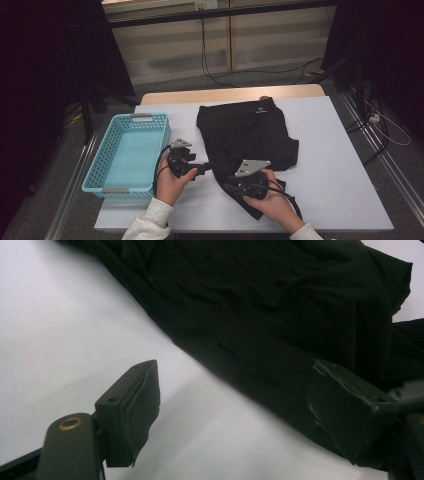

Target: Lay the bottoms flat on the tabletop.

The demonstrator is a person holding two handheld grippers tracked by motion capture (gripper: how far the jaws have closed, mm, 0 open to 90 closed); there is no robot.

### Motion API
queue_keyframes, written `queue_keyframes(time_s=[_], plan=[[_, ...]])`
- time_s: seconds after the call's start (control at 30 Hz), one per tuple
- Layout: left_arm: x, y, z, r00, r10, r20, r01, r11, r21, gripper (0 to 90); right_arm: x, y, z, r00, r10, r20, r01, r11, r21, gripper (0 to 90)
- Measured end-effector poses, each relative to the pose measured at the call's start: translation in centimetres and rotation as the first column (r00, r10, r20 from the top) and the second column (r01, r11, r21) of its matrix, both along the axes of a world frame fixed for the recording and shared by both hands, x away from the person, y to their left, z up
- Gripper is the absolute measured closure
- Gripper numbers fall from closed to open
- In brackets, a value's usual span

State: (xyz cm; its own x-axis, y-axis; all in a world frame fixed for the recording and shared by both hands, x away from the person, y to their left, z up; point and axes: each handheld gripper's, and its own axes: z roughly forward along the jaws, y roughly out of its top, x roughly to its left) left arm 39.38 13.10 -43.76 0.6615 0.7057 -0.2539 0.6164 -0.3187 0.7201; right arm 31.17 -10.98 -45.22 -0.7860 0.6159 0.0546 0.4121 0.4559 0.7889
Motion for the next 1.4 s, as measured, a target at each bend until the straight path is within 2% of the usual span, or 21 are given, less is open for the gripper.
queue_keyframes(time_s=[0.07, 0.2, 0.3, 0.4, 0.47, 0.63, 0.77, 0.83, 0.9, 0.93, 1.0, 1.03, 1.1, 1.2, 1.33, 1.4], plan=[[0.0, -0.1, 0.0, 1.0000, 0.000, 0.003, 0.000, 1.0000, 0.001, 22.2, 0.1, -0.7, 0.4, 0.9995, -0.029, 0.011, 0.029, 0.999, 0.015, 57.9], [-0.1, -0.4, -0.2, 0.9998, -0.014, -0.015, 0.014, 0.9999, 0.007, 22.7, 0.3, -2.7, 1.4, 0.9951, -0.094, 0.031, 0.093, 0.995, 0.048, 55.9], [-0.2, -0.7, -0.4, 0.9995, -0.022, -0.021, 0.022, 0.9997, 0.014, 23.6, 0.5, -3.9, 1.5, 0.9906, -0.133, 0.034, 0.132, 0.991, 0.033, 56.7], [-0.3, -1.1, -0.6, 0.9990, -0.028, -0.034, 0.029, 0.9995, 0.015, 24.1, 0.6, -4.6, 0.9, 0.9865, -0.160, 0.036, 0.160, 0.987, -0.010, 56.7], [-0.3, -1.2, -0.8, 0.9986, -0.037, -0.037, 0.038, 0.9991, 0.019, 24.4, 0.8, -5.1, 0.5, 0.9854, -0.167, 0.032, 0.168, 0.985, -0.039, 56.2], [-0.5, -1.5, -0.9, 0.9980, -0.049, -0.040, 0.050, 0.9984, 0.028, 24.7, 1.0, -5.9, -0.1, 0.9844, -0.176, -0.005, 0.176, 0.984, -0.032, 53.5], [-0.6, -1.5, -0.9, 0.9984, -0.045, -0.034, 0.046, 0.9986, 0.026, 24.8, 0.8, -5.1, 0.3, 0.9885, -0.151, 0.003, 0.151, 0.988, -0.011, 46.8], [-0.6, -1.6, -0.9, 0.9984, -0.045, -0.033, 0.046, 0.9986, 0.025, 25.0, 0.6, -4.3, 0.5, 0.9907, -0.135, 0.014, 0.136, 0.990, -0.025, 42.8], [-0.6, -1.6, -0.9, 0.9980, -0.052, -0.037, 0.053, 0.9983, 0.025, 25.1, 0.7, -3.8, 0.2, 0.9914, -0.128, 0.027, 0.130, 0.990, -0.064, 48.4], [-0.7, -1.6, -1.0, 0.9981, -0.050, -0.036, 0.051, 0.9984, 0.024, 25.2, 0.8, -3.8, 0.0, 0.9910, -0.131, 0.024, 0.133, 0.989, -0.071, 54.2], [-0.8, -1.7, -1.0, 0.9982, -0.048, -0.036, 0.049, 0.9986, 0.021, 25.4, 1.1, -4.2, -0.3, 0.9867, -0.160, 0.030, 0.162, 0.984, -0.075, 71.4], [-0.7, -1.7, -1.1, 0.9982, -0.051, -0.033, 0.051, 0.9983, 0.026, 25.5, 1.3, -4.5, -0.4, 0.9841, -0.175, 0.030, 0.177, 0.981, -0.078, 74.4], [-0.7, -1.7, -1.1, 0.9973, -0.058, -0.044, 0.059, 0.9979, 0.026, 25.7, 1.7, -5.2, -0.5, 0.9817, -0.189, 0.023, 0.190, 0.980, -0.059, 87.9], [-0.9, -2.0, -1.3, 0.9976, -0.056, -0.041, 0.057, 0.9980, 0.027, 26.0, 2.0, -6.4, -0.2, 0.9732, -0.229, 0.016, 0.230, 0.973, -0.013, 85.9], [-1.1, -2.6, -1.7, 0.9964, -0.072, -0.044, 0.074, 0.9962, 0.045, 27.1, 2.0, -7.4, -0.2, 0.9699, -0.243, 0.010, 0.243, 0.970, -0.021, 87.5], [-1.2, -2.9, -1.9, 0.9970, -0.067, -0.038, 0.069, 0.9961, 0.056, 27.7, 1.9, -7.6, -0.4, 0.9688, -0.248, 0.006, 0.248, 0.968, -0.032, 82.3]])
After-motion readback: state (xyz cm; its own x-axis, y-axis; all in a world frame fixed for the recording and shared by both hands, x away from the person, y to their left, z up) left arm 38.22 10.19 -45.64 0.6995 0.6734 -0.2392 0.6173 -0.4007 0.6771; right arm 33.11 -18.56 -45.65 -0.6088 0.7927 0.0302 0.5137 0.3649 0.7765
